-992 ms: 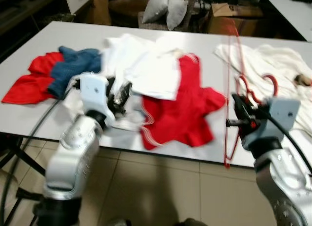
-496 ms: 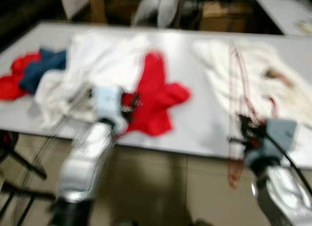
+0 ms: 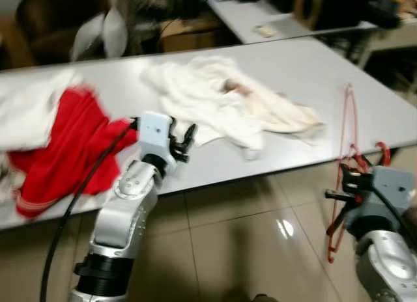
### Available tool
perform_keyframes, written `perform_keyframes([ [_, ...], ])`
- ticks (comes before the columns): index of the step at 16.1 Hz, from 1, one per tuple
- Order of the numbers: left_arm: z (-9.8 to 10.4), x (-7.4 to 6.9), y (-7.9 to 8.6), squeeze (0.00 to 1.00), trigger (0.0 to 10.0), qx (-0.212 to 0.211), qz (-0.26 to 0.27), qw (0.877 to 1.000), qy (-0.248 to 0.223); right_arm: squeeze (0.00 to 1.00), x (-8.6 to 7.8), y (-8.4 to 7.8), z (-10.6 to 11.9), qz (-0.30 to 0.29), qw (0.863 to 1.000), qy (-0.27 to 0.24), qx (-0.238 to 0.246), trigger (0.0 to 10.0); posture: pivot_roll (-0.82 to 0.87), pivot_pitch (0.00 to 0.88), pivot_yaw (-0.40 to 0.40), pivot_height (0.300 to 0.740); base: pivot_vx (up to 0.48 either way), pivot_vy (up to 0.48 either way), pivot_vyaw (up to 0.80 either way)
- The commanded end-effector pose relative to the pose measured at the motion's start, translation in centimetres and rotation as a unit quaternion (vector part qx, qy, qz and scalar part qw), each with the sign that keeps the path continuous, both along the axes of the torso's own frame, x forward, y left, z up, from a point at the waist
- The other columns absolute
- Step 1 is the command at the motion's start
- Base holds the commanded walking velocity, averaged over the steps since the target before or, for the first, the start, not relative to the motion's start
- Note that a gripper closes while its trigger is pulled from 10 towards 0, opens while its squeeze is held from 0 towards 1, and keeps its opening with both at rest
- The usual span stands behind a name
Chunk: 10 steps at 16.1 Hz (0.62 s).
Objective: Hang hanger
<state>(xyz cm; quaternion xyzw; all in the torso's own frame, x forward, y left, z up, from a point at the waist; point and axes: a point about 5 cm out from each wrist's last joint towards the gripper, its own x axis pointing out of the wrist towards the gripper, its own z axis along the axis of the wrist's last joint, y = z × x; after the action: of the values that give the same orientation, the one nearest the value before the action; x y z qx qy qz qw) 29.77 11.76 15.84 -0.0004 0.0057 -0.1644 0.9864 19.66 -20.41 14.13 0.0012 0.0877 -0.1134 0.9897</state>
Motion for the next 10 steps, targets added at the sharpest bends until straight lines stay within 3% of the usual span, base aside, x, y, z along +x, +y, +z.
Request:
perform_keyframes([
  [1, -0.1, -0.2, 1.0, 0.0, 10.0, 0.012, 0.018, 1.0, -0.003, 0.0, -0.2, 0.4, -0.8, 0.001, 1.0, 0.022, 0.02, 10.0, -0.07, 0.0, 0.064, 0.74, 0.0, 0.0, -0.43],
  [3, -0.6, -0.3, 1.0, 0.0, 10.0, 0.019, 0.014, 1.0, 0.005, 0.0, -0.4, 0.2, -1.2, -0.009, 0.999, 0.033, 0.024, 10.0, -0.07, 0.026, 0.051, 0.74, 0.0, 0.0, 0.0],
  [5, -1.0, -0.7, 1.0, 0.0, 10.0, 0.021, -0.009, 1.0, 0.007, 0.0, -0.3, 1.3, -0.5, 0.035, 0.999, 0.021, 0.032, 10.0, -0.09, 0.052, 0.063, 0.74, 0.0, 0.0, 0.0],
  [7, -1.9, -1.3, 0.7, 0.0, 10.0, 0.018, -0.014, 1.0, 0.015, 0.0, -0.7, 1.3, -0.6, 0.055, 0.998, 0.03, 0.002, 10.0, -0.09, 0.045, 0.07, 0.74, 0.0, 0.0, 0.0],
  [8, -2.4, -1.8, 0.1, 0.0, 10.0, 0.012, -0.026, 0.999, 0.025, 0.0, -0.9, 0.9, -0.5, 0.031, 0.997, 0.032, -0.056, 10.0, -0.1, 0.037, 0.076, 0.74, 0.0, 0.0, 0.0],
  [10, -2.7, -1.9, -0.3, 0.0, 10.0, 0.006, -0.029, 0.999, 0.031, 0.0, -0.3, 1.6, -0.1, 0.066, 0.994, 0.028, -0.077, 10.0, -0.1, 0.056, 0.063, 0.74, 0.0, 0.0, 0.0],
])
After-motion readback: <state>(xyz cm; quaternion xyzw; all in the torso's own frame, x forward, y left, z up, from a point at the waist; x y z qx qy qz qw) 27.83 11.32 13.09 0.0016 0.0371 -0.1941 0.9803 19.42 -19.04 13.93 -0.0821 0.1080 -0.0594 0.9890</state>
